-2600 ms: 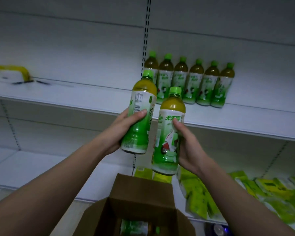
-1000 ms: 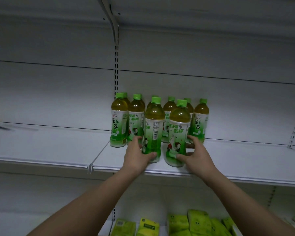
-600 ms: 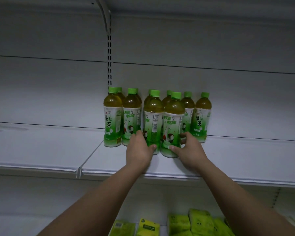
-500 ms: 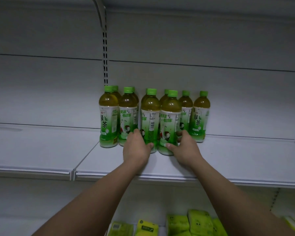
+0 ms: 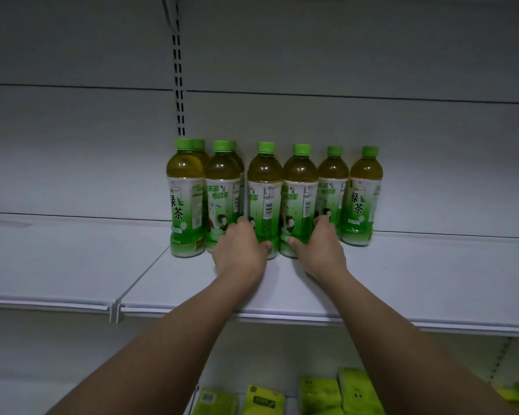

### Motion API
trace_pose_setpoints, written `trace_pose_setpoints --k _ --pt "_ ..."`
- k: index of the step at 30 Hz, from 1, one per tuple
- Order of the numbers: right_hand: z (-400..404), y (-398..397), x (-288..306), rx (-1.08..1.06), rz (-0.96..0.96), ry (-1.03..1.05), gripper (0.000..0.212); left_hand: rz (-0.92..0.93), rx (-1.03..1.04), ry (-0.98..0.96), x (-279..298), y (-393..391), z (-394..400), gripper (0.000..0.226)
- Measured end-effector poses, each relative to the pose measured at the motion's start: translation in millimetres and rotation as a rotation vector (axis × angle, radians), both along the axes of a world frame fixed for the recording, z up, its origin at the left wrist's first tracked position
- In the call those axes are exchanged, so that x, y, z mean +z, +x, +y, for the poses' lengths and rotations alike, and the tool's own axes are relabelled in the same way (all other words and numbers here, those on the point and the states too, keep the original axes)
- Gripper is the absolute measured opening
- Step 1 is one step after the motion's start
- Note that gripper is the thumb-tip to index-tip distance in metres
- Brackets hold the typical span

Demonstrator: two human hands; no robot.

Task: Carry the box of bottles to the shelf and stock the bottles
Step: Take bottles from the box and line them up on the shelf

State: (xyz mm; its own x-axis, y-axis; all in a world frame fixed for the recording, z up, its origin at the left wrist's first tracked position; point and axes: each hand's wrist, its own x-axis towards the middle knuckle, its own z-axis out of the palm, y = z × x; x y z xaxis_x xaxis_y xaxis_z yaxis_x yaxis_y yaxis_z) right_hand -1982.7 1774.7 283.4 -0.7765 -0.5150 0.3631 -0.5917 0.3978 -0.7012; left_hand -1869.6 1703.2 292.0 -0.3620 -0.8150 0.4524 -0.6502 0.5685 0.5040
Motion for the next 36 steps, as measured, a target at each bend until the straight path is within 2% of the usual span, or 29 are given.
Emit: trace_pose_setpoints --k 5,13,15,18,22,24,26,30,32,34,36 --pt "4 1 2 0.038 -0.027 0.005 0.065 -0.026 -0.021 -0.003 0 0 -1 0.040" --pt "17 6 9 0.124 -0.115 0.128 0.067 -0.043 -0.227 0.184 3 26 4 0.026" --pt "20 12 15 0.139 -0.116 0.190 0.057 -0.100 -0.250 0.169 5 37 8 0.026" --pt "31 35 30 0.197 -0.121 0.316 0.017 -0.189 -0.232 0.149 8 55 10 0.036" --pt "43 70 52 0.268 -0.086 0.511 0.035 -0.308 -0.221 0.166 12 79 9 0.054" --pt "49 88 59 0.279 -0.059 0.556 0.049 -0.319 -0.234 0.162 15 92 12 0.056" --pt "52 103 64 0.286 -0.044 0.587 0.054 -0.334 -0.238 0.147 17 104 16 0.055" --pt "57 126 67 0.300 -0.034 0.613 0.059 -0.336 -0.260 0.150 18 130 21 0.051" --pt "60 135 66 0.321 -0.006 0.617 0.054 -0.320 -0.272 0.147 20 143 24 0.045" --pt "64 148 62 0.334 0.016 0.580 0.043 -0.259 -0.279 0.134 18 157 29 0.043" --pt "71 161 53 0.355 0.028 0.516 0.045 -0.164 -0.259 0.089 9 172 37 0.044"
